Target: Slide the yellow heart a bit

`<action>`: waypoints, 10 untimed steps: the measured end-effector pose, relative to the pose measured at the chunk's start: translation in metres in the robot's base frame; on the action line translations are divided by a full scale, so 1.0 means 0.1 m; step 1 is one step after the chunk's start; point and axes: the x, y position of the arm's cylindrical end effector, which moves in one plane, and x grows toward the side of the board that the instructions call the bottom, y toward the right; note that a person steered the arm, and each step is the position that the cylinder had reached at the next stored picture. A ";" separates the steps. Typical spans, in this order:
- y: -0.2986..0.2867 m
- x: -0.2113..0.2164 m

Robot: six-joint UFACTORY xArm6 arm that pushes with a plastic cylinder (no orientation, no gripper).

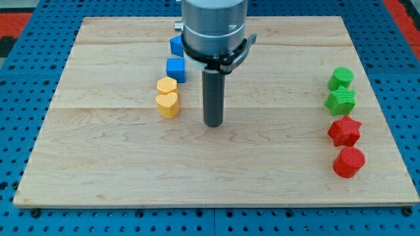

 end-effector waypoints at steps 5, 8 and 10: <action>-0.67 -0.56; -0.77 -0.47; -0.53 -0.50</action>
